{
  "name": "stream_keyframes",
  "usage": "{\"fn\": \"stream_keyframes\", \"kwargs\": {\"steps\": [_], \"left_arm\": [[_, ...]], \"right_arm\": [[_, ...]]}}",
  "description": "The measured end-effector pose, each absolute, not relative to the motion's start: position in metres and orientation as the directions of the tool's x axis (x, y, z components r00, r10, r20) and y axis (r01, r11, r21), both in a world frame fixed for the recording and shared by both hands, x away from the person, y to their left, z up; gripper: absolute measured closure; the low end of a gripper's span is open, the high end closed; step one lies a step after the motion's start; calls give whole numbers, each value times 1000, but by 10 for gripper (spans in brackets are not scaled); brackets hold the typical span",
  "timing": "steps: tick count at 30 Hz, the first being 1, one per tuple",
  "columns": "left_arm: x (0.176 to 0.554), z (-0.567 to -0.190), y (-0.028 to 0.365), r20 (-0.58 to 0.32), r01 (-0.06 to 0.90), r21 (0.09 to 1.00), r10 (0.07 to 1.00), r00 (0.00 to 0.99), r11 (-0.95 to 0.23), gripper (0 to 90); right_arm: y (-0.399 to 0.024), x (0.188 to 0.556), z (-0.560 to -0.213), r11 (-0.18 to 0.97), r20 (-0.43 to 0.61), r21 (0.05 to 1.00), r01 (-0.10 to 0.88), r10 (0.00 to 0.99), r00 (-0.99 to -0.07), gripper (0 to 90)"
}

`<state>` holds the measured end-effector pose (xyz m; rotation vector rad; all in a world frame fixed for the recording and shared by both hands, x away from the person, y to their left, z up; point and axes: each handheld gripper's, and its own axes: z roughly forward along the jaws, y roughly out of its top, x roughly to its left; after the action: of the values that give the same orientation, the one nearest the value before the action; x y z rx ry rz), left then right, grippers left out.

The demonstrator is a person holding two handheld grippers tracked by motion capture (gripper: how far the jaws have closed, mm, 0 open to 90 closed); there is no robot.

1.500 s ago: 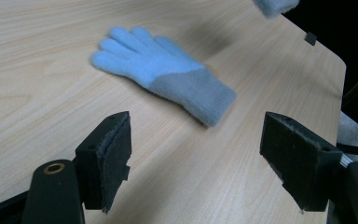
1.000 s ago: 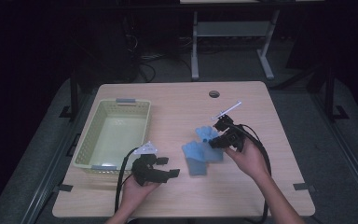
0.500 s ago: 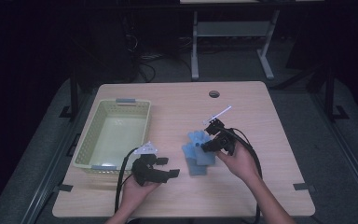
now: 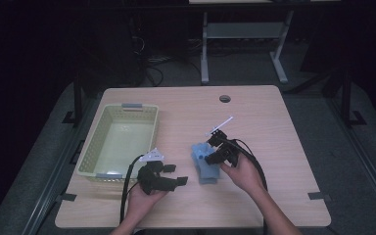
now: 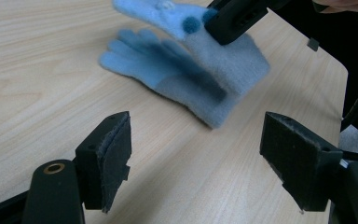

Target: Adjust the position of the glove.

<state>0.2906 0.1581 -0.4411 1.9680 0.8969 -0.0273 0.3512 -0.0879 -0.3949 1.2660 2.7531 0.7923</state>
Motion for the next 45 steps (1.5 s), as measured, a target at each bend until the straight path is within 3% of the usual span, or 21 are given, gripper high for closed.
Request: {"fn": "stream_keyframes", "kwargs": {"steps": [31,38,45], "left_arm": [[291,-442,158,-359,596,747,574,736,-295,247],[291,-443,157,-364,601,744,577,731,-291,247],[291,-443,156,-363,601,743,577,732,-295,248]], "right_arm": [[-83,356,-423,539,208,397,743,735,-645,780],[-84,356,-424,540,201,402,739,735,-647,693],[-87,357,-423,539,216,408,737,727,-652,728]]}}
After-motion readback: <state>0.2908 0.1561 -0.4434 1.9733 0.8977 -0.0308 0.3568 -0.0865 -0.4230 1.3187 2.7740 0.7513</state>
